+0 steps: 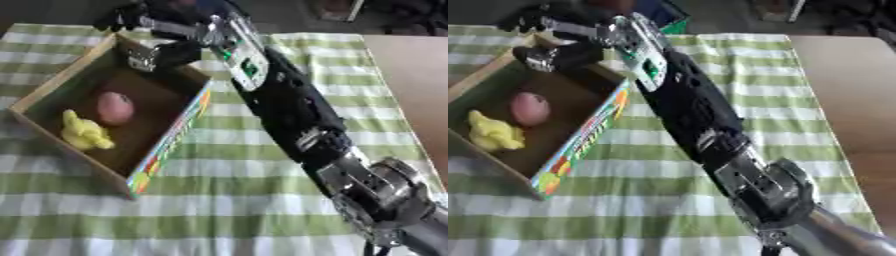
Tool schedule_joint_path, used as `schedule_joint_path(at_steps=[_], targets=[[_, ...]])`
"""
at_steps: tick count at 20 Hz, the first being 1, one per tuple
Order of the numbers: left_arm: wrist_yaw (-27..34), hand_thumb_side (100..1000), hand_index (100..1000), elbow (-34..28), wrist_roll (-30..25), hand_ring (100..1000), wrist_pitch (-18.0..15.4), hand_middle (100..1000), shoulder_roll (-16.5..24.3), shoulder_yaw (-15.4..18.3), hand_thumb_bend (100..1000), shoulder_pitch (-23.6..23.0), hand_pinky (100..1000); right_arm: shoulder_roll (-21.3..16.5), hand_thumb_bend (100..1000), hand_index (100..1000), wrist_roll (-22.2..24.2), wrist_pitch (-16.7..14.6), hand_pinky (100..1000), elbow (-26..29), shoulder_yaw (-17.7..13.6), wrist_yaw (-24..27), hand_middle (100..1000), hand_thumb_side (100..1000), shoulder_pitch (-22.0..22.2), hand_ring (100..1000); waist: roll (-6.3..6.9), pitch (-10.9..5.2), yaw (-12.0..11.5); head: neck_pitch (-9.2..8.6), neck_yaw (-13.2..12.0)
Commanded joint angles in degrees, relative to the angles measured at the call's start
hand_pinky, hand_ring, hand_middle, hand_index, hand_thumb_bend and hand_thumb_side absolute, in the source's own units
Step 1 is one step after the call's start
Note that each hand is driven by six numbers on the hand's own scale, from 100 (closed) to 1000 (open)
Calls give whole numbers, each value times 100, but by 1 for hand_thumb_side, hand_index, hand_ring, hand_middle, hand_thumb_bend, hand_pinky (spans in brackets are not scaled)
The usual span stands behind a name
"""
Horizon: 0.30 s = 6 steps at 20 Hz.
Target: Pick up objects on the table and place them in the box.
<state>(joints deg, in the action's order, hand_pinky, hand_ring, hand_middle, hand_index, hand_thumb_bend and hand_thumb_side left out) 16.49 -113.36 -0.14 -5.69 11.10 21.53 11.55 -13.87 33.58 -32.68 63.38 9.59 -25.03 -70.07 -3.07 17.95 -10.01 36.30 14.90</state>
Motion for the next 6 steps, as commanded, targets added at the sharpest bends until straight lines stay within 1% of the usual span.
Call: schedule_joint_path(at_steps=[1,2,3,5,6], targets=[[-60,971,714,-123,64,743,-20,659,140,94,100,-28,558,-738,100,1000,151,211,851,1032,32,1212,876,904,13,885,60,-169,69,75,-121],[-72,963,714,-123,82,743,-28,658,154,108,100,-52,558,-986,100,1000,43,327,841,1352,74,1526,874,910,120,882,64,-187,113,90,-168],[-83,969,714,-123,100,743,-38,658,170,121,100,-76,558,-1280,100,1000,-113,411,838,1707,117,1812,875,890,277,881,70,-204,163,105,-217],[-103,967,714,-123,128,743,-54,658,198,137,100,-116,558,-1840,100,993,-482,522,826,2390,185,2216,873,910,656,879,85,-234,257,136,-312],[-109,964,714,-123,139,743,-64,658,210,141,100,-127,557,-2080,100,944,-687,576,796,2697,211,2348,816,925,857,840,93,-244,293,150,-351]])
